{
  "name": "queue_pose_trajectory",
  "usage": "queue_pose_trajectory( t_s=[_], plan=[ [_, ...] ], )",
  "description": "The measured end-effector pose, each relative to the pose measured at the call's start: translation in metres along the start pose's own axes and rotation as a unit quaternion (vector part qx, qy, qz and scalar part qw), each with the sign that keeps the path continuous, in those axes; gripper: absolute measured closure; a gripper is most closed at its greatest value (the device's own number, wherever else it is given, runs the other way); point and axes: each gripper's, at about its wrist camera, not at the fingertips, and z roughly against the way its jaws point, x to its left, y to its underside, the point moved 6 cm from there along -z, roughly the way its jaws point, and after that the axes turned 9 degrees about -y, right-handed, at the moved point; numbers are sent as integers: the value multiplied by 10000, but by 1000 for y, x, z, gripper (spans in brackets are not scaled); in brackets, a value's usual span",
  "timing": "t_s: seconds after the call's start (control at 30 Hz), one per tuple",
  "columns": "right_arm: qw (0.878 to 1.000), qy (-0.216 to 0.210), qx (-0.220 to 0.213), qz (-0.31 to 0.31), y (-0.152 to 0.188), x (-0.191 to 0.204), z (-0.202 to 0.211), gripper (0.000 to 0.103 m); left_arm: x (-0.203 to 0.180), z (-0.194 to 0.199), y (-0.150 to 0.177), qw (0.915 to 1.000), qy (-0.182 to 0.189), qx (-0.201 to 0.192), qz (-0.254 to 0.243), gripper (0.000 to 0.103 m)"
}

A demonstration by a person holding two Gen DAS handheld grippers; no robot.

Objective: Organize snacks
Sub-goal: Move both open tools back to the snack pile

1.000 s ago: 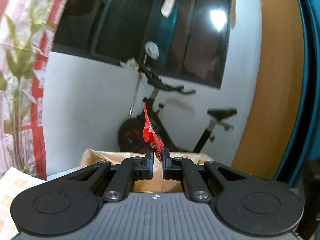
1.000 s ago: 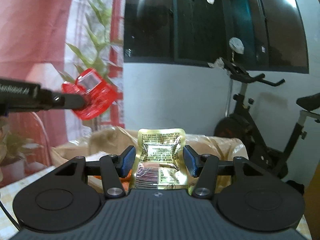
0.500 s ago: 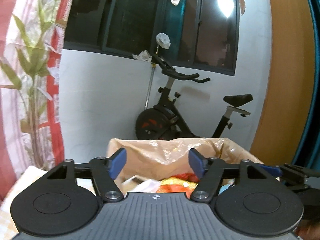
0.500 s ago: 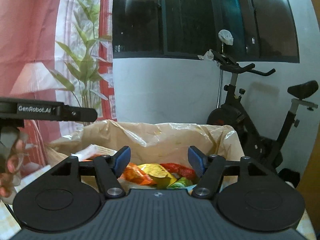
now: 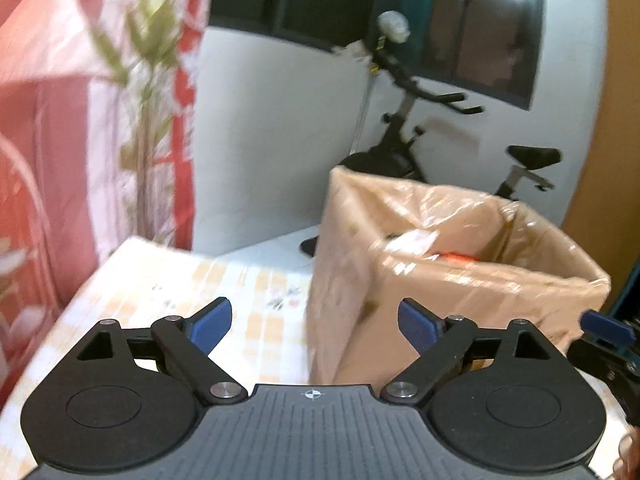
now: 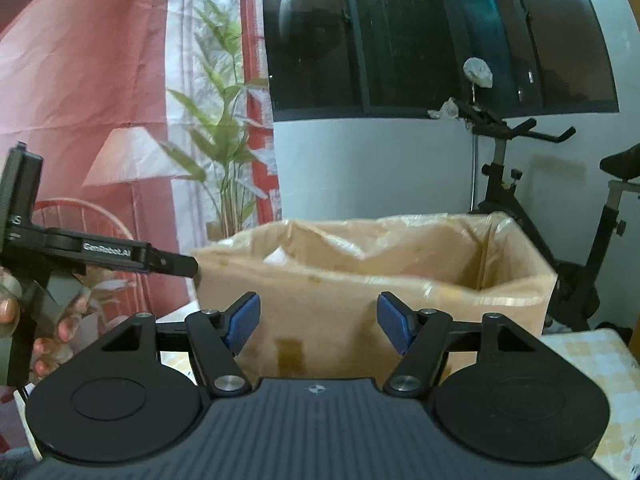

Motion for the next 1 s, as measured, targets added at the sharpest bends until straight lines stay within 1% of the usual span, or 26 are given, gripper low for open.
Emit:
queue_pose_trajectory(
  t_s=[0.1,0.2,0.33,0.43,0.5,0.57,0.73,0.8,0.9,0.97,1.0],
  plan=[
    [9999,-21,123,-3,9,6,1,35,9,-1,7,9996,-197,125,156,11],
    [9997,-46,237,20,16,10,1,35,11,-1,12,9995,-193,149,177,11],
    [9994,-90,309,106,25,16,4,35,14,-1,19,9997,-186,107,109,11],
    [9991,-91,396,107,34,18,6,35,14,-8,30,9995,-189,264,-1,12],
    [9988,-86,489,29,41,17,5,35,17,-13,38,9989,-253,396,-86,14],
    [9982,-88,582,-74,49,14,5,35,21,-16,44,9984,-321,436,-179,14],
    [9952,-150,907,-343,73,8,-1,35,30,-20,50,9971,-572,449,-230,15],
    [9930,-204,1062,-471,82,6,-5,35,34,-21,52,9974,-541,442,-147,19],
    [9882,-300,1355,-648,96,3,-15,35,41,-23,57,9981,-397,455,85,19],
    [9852,-366,1508,-733,103,3,-21,35,43,-23,60,9980,-449,431,89,21],
    [9834,-419,1595,-760,107,4,-26,35,44,-24,61,9979,-492,420,37,25]
  ],
)
